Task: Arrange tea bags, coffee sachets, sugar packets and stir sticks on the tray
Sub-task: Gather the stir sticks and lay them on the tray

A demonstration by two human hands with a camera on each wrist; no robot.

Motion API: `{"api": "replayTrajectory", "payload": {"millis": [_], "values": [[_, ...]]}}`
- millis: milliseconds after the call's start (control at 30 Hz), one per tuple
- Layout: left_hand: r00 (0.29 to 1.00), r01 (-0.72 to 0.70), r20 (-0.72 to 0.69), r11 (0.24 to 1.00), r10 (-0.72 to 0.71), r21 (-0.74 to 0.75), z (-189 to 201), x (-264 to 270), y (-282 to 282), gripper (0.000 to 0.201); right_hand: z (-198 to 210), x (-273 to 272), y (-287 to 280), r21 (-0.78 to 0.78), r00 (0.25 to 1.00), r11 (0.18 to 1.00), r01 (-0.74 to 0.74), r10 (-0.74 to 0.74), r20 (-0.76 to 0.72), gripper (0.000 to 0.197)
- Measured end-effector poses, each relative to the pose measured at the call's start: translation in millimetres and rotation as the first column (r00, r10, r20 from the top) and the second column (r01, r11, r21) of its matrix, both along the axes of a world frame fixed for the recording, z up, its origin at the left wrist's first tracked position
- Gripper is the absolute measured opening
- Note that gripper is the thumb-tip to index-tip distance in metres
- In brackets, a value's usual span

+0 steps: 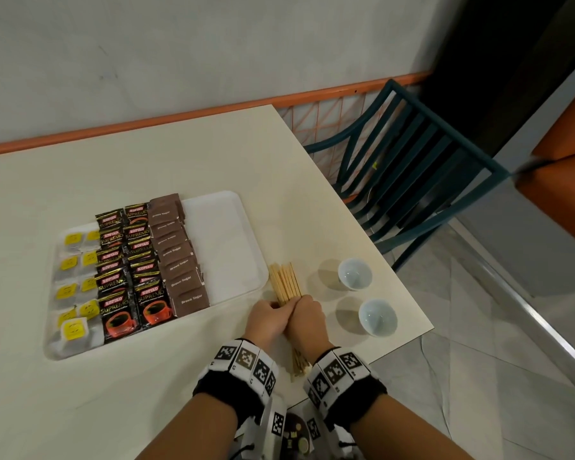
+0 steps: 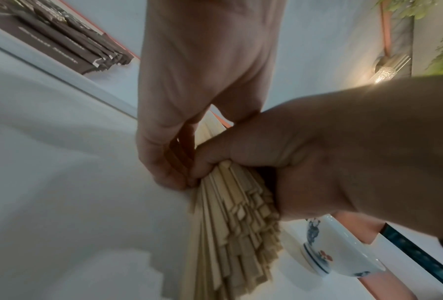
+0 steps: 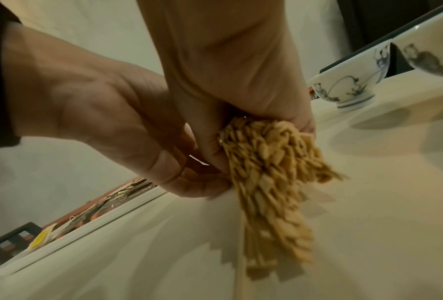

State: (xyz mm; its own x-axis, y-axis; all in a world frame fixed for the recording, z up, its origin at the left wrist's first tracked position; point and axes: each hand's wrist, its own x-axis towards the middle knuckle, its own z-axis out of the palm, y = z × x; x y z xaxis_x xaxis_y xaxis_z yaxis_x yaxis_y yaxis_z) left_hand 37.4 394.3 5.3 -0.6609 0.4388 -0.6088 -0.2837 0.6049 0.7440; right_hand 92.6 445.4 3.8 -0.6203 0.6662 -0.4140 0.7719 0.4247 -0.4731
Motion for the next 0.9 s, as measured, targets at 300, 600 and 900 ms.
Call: {"api": "replayTrajectory", "payload": {"millis": [300, 600, 900], "values": [[0.990, 0.003, -0.140, 1.000, -0.001, 0.015, -3, 9, 3, 0.042, -6, -1, 3, -0.042, 0.983, 0.989, 0.140, -0.144, -0.116, 0.025], [0.996, -0.088, -0.003, 0.993, 0.088, 0.085, -4, 13, 7, 0.037, -8, 7, 7, -0.134, 0.953, 0.975, 0.177, -0.204, -0.226, 0.024], [0.994, -0.073, -0.082, 0.996, 0.077, 0.051, -3, 12, 0, 0.090, 6, 10, 0, -0.259, 0.882, 0.948, 0.185, -0.276, -0.382, 0.018]]}}
